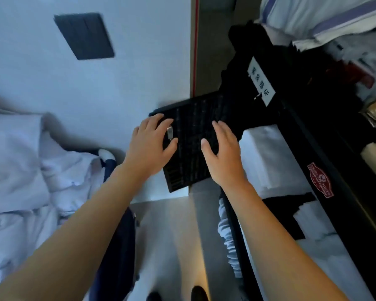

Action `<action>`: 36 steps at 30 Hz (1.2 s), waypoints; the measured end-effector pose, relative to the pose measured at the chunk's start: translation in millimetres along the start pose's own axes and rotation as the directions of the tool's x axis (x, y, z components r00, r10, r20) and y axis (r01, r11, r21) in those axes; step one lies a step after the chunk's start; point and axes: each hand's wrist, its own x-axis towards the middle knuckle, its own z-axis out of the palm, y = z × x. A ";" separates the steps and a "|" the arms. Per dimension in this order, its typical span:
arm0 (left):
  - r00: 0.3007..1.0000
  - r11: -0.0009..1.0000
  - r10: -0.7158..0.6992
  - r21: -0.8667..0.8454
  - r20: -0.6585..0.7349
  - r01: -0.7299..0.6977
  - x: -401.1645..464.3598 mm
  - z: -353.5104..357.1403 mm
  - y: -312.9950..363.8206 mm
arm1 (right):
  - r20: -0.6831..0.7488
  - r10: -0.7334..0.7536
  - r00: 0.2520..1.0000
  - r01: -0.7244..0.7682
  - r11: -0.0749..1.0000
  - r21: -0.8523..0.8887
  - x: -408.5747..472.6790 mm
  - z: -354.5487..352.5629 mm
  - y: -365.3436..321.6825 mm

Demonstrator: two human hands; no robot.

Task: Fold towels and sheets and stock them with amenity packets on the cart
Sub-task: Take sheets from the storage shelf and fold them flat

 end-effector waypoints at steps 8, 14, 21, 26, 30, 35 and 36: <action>0.968 0.997 -0.068 0.012 -0.242 0.073 -45.7 -136.6 -53.9 | -0.022 -0.226 0.974 0.228 0.971 0.072 2.3 -14.2 -132.9; 0.914 0.999 -0.041 -0.003 -0.403 0.044 -105.9 -240.9 -95.8 | -0.095 -0.370 0.924 0.378 0.920 0.101 -27.9 -16.3 -258.9; 0.857 0.999 0.022 0.034 -0.514 -0.006 -198.4 -366.3 -154.6 | -0.142 -0.473 0.869 0.490 0.864 0.119 -103.5 12.1 -395.0; 0.816 0.997 0.059 0.075 -0.576 -0.020 -256.5 -435.4 -184.2 | -0.144 -0.540 0.829 0.557 0.820 0.133 -139.1 27.1 -469.2; 0.782 0.997 0.027 0.072 -0.623 0.022 -292.1 -477.1 -200.9 | -0.157 -0.601 0.783 0.621 0.771 0.145 -155.5 31.3 -521.2; 0.731 0.991 0.010 0.104 -0.683 0.084 -329.3 -514.8 -211.9 | -0.144 -0.685 0.714 0.699 0.685 0.204 -162.7 38.0 -569.3; 0.721 0.989 0.006 0.112 -0.693 0.100 -336.3 -520.6 -213.9 | -0.144 -0.699 0.701 0.711 0.667 0.223 -162.7 40.1 -577.9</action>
